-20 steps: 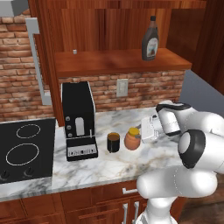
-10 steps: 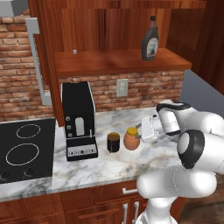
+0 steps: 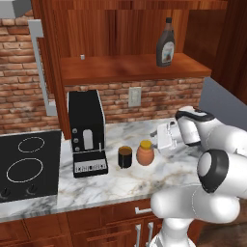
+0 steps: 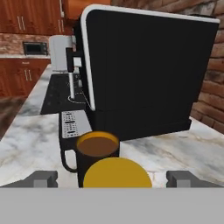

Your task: Pick the syrup bottle and honey bottle from the cabinet and place them next to the mug.

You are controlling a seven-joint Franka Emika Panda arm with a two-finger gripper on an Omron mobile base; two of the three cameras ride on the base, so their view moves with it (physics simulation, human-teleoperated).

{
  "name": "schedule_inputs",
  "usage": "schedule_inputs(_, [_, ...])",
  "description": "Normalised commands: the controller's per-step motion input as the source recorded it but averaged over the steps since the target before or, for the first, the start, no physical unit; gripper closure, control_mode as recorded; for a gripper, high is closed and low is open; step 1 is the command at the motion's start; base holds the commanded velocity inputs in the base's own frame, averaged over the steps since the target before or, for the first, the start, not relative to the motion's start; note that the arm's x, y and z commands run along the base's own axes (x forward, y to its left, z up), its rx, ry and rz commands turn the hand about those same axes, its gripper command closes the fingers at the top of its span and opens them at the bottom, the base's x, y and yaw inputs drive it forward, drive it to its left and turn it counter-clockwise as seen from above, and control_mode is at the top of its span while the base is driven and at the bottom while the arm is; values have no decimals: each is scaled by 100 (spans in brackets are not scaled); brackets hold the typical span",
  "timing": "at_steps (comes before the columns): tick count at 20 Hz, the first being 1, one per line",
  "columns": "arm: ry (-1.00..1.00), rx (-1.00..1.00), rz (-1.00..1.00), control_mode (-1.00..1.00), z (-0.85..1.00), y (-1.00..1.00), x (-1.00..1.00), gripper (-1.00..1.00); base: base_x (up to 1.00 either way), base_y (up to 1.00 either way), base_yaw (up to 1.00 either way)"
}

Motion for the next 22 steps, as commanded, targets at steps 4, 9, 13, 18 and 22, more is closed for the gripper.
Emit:
schedule_inputs(4, [-4, 0, 0, -100, 19, 0, -7, -100, 0, 0, 0])
schedule_inputs(9, [-1, 0, 0, -100, 13, 7, -3, -100, 0, 0, 0])
schedule_inputs(13, [0, 0, 0, -100, 30, 12, -16, -100, 0, 0, 0])
schedule_inputs(18, [0, 0, -2, -100, 30, 5, -40, -100, 0, 0, 0])
schedule_inputs(22, [0, 0, -12, -100, 21, 0, -57, -100, 0, 0, 0])
